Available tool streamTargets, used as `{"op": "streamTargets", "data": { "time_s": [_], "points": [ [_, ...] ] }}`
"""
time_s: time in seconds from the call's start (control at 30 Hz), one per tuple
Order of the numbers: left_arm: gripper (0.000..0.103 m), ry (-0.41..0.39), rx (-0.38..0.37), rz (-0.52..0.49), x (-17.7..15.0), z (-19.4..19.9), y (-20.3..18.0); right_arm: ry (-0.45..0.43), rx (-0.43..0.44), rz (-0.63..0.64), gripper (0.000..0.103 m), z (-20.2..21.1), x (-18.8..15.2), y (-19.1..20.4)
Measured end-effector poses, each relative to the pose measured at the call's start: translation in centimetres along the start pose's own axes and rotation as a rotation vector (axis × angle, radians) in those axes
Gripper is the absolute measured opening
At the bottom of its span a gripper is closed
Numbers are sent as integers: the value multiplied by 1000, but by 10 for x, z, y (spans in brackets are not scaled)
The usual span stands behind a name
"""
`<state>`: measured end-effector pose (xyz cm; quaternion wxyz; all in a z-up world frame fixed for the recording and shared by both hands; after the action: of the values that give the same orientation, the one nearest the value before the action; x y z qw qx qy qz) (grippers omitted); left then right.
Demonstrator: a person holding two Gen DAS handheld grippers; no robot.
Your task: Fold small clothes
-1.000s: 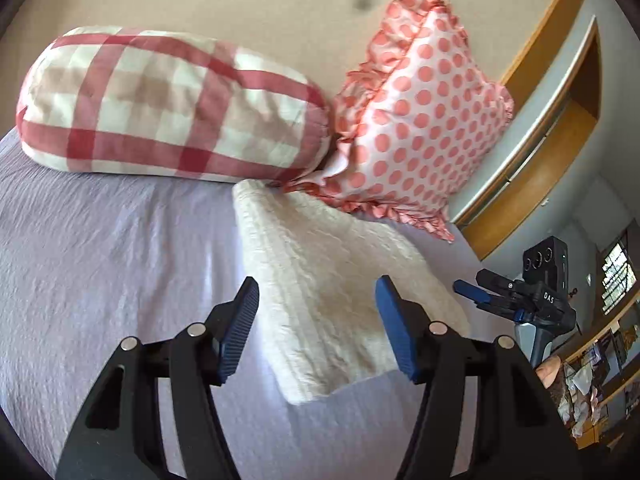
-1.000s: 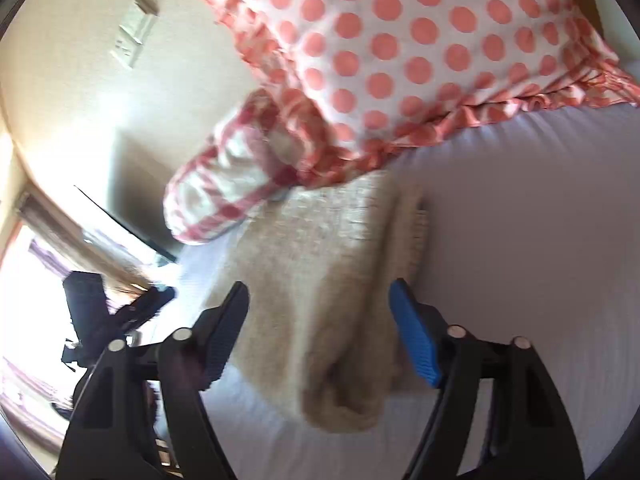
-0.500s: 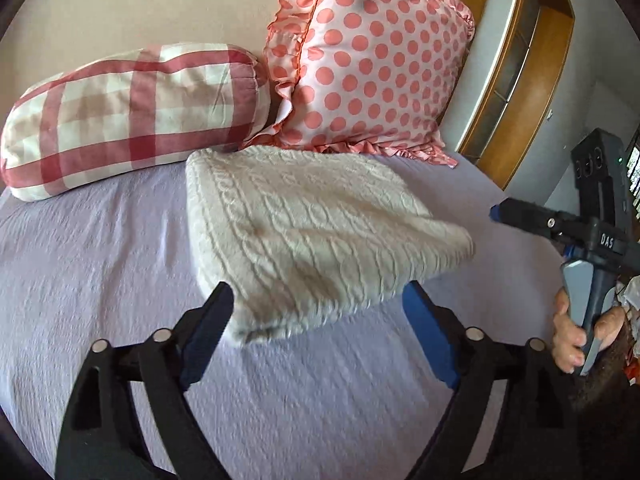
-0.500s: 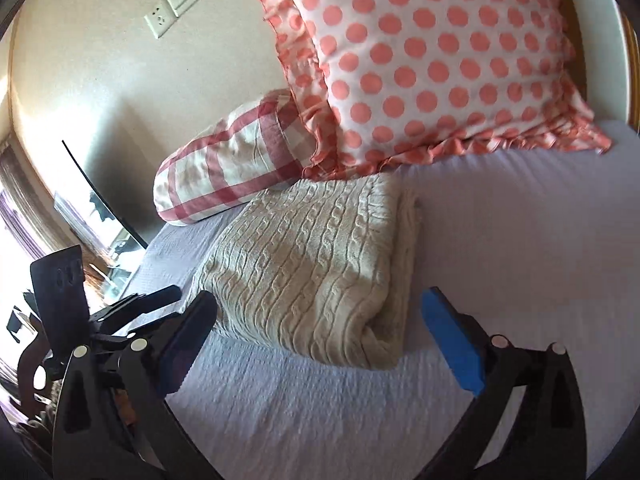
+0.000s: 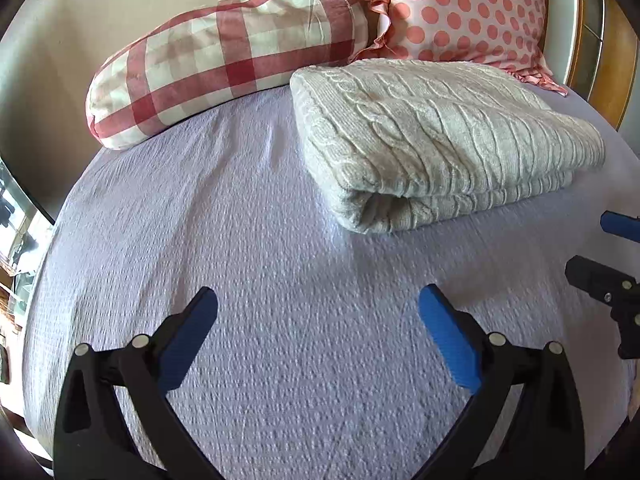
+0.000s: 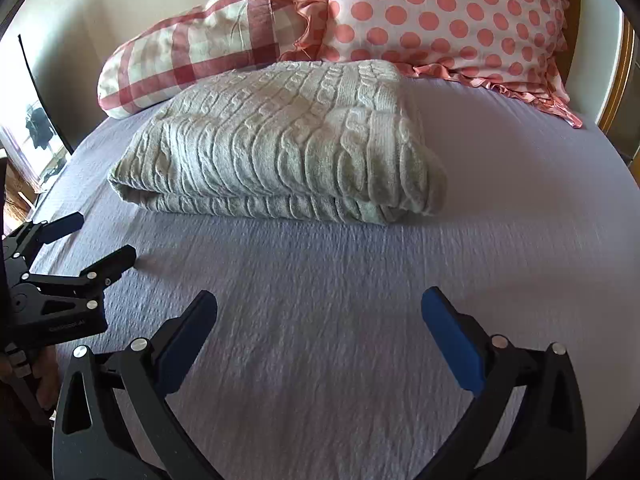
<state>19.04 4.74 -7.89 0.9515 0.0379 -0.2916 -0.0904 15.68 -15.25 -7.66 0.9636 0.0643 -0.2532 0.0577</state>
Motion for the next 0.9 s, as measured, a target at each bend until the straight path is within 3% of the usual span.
{"op": "streamTargets", "data": {
  "time_s": [0.1, 0.9],
  "points": [
    [101, 39, -82, 68, 1, -7, 6, 7, -57, 34, 102, -1, 0, 3],
    [101, 38, -70, 62, -1, -7, 3, 10, -53, 34, 102, 1, 0, 3]
  ]
}}
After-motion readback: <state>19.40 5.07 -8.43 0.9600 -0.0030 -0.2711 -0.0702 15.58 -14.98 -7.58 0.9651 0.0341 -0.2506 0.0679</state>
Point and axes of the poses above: each gripper's, at about its wrist camera, not at the fingertips, and z roughly against the way its jaws point, y to its left, x to its top, the point moved 9 cm from there along -z, roughly the way its jaws point, and after that the axes turned 3 degrees about y, right-handed, at the moved point
